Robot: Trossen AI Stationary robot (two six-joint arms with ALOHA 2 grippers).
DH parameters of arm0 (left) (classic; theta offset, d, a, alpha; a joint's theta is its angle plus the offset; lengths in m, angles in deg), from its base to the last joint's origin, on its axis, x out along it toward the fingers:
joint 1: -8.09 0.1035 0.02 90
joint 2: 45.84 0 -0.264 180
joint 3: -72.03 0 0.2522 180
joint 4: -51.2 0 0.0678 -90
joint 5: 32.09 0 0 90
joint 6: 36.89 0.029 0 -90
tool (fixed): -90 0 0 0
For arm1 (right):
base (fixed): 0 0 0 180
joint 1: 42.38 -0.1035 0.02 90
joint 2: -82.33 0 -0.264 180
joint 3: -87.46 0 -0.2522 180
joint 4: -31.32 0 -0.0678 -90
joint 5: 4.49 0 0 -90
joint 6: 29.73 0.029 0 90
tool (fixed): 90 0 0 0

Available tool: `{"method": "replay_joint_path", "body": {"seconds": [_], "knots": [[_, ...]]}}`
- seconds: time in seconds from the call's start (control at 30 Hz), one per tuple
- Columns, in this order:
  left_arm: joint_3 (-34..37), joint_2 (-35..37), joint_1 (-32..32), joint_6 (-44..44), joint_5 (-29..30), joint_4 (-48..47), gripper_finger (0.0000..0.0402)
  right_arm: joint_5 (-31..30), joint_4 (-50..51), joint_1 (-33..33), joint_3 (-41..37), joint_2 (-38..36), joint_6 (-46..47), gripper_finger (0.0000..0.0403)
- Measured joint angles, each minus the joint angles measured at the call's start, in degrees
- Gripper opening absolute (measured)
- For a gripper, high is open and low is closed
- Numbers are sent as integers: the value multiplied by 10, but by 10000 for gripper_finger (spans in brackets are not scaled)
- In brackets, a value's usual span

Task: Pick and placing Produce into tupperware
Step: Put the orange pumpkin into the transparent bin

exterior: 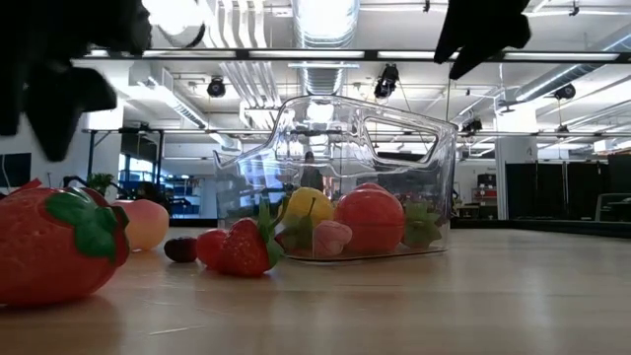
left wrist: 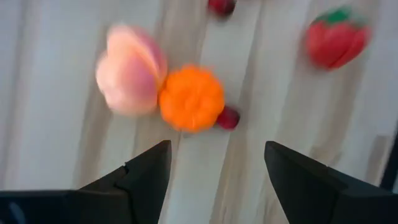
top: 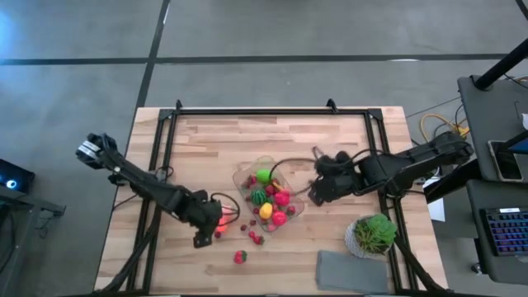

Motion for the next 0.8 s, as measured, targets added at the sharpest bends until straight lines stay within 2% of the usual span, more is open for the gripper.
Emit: {"method": "replay_joint_path", "body": {"seconds": [0.1, 0.23, 0.5, 0.8], "knots": [[2, -22, -17, -14, -6, 5, 244, 56, -37, -8, 0, 17, -46, 238], [2, -45, -32, -22, 1, 37, 244, 59, -41, -14, 0, 38, -40, 238], [2, -71, -36, -90, 115, 42, 245, 67, -42, -14, 0, 58, -24, 238], [2, -99, -37, -151, 127, 56, 283, 67, -41, -14, 0, 58, -22, 238]]}}
